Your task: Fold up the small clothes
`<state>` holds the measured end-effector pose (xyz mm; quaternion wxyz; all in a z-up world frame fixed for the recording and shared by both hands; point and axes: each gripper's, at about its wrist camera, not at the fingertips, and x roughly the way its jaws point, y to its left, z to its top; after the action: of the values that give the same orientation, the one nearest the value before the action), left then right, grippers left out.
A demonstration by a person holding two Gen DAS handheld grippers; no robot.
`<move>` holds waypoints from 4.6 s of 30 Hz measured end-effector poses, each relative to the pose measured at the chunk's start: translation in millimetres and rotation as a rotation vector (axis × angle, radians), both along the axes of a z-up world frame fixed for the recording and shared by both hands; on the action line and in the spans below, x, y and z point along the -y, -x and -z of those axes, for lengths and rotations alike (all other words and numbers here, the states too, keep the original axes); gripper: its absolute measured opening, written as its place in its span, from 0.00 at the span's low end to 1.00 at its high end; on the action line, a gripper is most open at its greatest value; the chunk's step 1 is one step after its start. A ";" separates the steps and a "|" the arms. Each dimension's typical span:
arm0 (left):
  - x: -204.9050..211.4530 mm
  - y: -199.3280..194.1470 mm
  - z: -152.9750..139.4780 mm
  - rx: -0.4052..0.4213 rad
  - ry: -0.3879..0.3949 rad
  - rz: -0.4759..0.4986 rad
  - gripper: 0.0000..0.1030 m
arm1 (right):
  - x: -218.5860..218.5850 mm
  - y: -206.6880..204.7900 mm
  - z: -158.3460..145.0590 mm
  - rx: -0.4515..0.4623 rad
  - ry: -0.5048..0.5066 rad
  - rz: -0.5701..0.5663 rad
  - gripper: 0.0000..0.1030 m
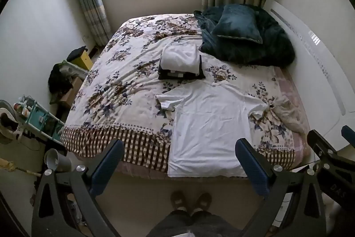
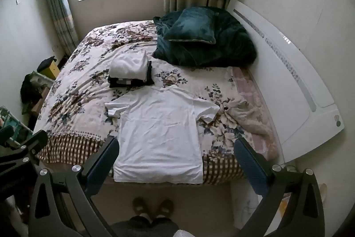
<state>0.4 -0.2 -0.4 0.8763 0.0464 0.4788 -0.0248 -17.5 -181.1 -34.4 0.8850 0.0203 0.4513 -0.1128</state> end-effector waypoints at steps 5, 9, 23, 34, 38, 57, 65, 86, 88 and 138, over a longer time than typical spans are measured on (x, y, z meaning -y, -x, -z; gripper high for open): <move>0.3 -0.9 1.0 0.000 0.004 0.004 1.00 | -0.1 -0.4 0.0 -0.005 -0.003 -0.001 1.00; -0.5 0.2 0.0 0.007 0.011 -0.001 1.00 | -0.1 -0.5 -0.1 -0.005 -0.007 -0.001 1.00; 2.3 -2.5 -5.4 0.008 0.022 -0.003 1.00 | -2.0 -2.5 -2.5 -0.005 -0.002 -0.001 1.00; 1.5 -1.8 -5.4 0.009 0.020 -0.003 1.00 | -0.8 -3.6 -4.2 -0.006 -0.001 -0.001 1.00; 1.3 -1.9 -5.6 0.009 0.019 -0.001 1.00 | -0.4 -3.2 -4.9 -0.006 0.000 -0.001 1.00; 1.7 -5.0 -6.9 0.010 0.022 -0.001 1.00 | 0.9 -3.9 -9.2 -0.003 0.002 -0.004 1.00; 1.7 -5.5 -8.0 0.010 0.024 -0.001 1.00 | 0.6 -5.0 -9.8 -0.003 0.002 -0.003 1.00; 2.1 -5.9 -8.9 0.007 0.026 0.000 1.00 | -0.6 -9.2 -8.3 -0.005 0.005 -0.002 1.00; 13.4 -16.1 -17.9 0.001 0.026 0.005 1.00 | 0.4 -14.1 -10.4 -0.012 0.004 0.000 1.00; 149.9 -370.7 543.6 -0.525 -0.092 -0.148 1.00 | 363.6 -323.8 655.2 -0.014 -0.754 1.031 0.13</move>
<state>371.1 -150.1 -544.0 0.7186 0.0431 0.6923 0.0497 306.3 -544.6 -689.6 0.6462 0.5443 0.3980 -0.3575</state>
